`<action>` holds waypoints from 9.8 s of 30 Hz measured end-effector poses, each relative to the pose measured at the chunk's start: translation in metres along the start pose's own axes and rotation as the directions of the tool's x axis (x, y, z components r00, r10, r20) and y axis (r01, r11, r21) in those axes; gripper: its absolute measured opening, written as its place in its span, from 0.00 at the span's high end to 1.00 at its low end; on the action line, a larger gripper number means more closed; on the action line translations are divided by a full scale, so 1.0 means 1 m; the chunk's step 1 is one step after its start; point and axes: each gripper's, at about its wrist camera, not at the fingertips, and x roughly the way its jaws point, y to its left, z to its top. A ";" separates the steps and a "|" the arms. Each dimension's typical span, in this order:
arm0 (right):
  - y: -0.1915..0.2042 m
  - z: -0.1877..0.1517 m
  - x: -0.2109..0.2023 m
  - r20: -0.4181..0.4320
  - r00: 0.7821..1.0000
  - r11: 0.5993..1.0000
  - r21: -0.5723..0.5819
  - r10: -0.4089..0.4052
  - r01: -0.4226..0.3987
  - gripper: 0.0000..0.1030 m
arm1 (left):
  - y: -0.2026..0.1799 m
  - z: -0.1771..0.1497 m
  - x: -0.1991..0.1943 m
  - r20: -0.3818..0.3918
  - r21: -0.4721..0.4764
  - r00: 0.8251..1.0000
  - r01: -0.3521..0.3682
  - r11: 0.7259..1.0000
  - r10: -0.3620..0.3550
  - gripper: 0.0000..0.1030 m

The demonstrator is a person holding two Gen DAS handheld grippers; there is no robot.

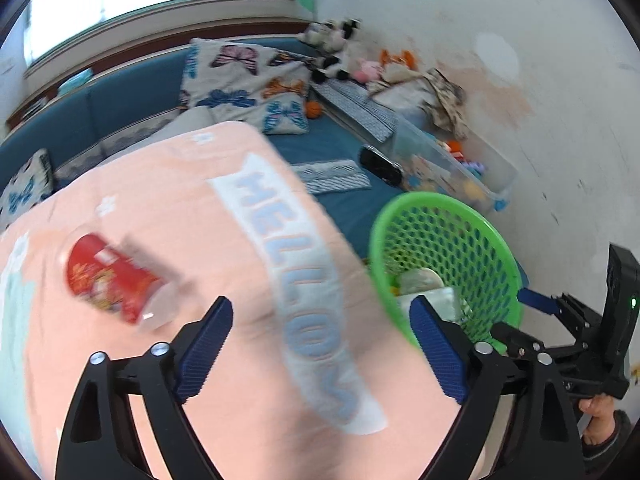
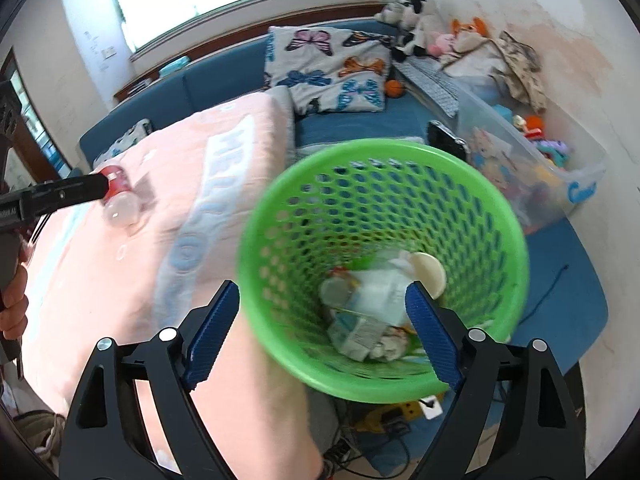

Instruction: Collect trash

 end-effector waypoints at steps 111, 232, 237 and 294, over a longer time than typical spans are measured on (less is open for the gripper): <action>0.147 0.033 0.125 -0.101 0.952 0.900 -0.309 0.289 -0.307 0.40 | 0.201 -0.004 0.094 -0.122 -0.672 0.982 -0.189 0.716 0.146 0.32; -0.072 -0.010 0.018 0.037 0.999 0.999 0.038 -0.033 0.032 0.26 | -0.102 0.021 0.090 -0.151 0.089 0.986 0.085 0.992 -0.071 0.34; -0.074 -0.009 0.015 0.044 0.998 0.998 0.045 -0.033 0.031 0.24 | -0.103 0.022 0.095 -0.154 0.072 0.984 0.098 0.993 -0.086 0.34; 0.049 -0.036 -0.034 0.114 0.991 0.994 -0.095 0.063 -0.052 0.16 | -0.009 -0.040 -0.009 -0.029 -0.025 0.999 -0.020 1.000 0.019 0.09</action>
